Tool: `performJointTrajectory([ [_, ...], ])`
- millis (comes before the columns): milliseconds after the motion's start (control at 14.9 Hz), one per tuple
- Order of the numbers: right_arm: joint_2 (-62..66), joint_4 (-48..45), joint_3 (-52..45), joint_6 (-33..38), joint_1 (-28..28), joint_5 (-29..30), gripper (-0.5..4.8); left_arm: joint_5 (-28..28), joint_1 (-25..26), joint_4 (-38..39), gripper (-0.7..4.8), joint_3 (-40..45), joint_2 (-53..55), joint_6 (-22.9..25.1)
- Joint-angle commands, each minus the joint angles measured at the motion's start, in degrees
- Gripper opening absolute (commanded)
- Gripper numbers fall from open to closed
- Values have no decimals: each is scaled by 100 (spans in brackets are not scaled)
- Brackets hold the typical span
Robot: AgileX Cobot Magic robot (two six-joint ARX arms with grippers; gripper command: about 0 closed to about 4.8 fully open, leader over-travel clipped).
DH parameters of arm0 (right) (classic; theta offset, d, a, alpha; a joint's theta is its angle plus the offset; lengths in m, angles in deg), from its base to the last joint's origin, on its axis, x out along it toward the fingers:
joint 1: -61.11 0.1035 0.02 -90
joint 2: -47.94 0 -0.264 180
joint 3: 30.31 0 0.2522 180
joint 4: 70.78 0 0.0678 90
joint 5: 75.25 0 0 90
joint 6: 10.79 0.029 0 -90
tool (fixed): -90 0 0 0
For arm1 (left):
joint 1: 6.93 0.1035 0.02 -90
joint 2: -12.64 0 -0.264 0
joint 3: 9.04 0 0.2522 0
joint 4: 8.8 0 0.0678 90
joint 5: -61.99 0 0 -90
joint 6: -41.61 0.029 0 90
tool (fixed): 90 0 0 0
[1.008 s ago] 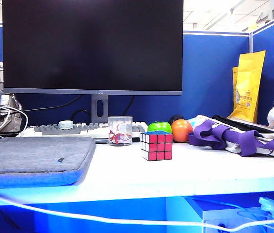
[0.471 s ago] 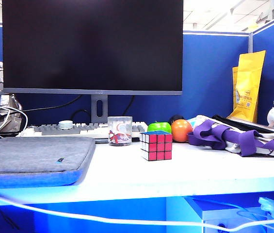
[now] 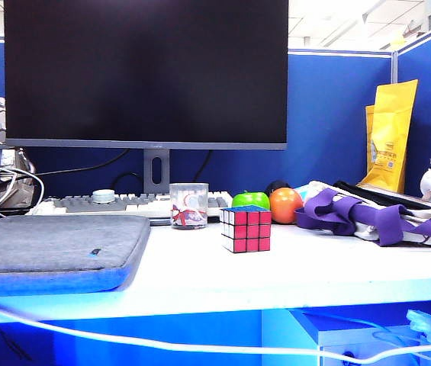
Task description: Rotate the Rubik's Cube so that its red face is facing towards you.
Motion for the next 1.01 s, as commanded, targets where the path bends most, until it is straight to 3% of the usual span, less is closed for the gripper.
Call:
performJointTrajectory([
  [67,-9,304,-55,-4,9,57,-5,-4,2,-575,-3,164,-7,33],
  [134,-9,264,-55,-7,9,57,-5,0,0,-1217,-2,542,-7,24],
  [336,-9,225,-52,-4,7,57,-5,-68,0,-1467,-2,546,-7,33],
  [1008,-9,306,-52,-4,7,57,-5,-94,-2,-1281,-2,546,-7,33],
])
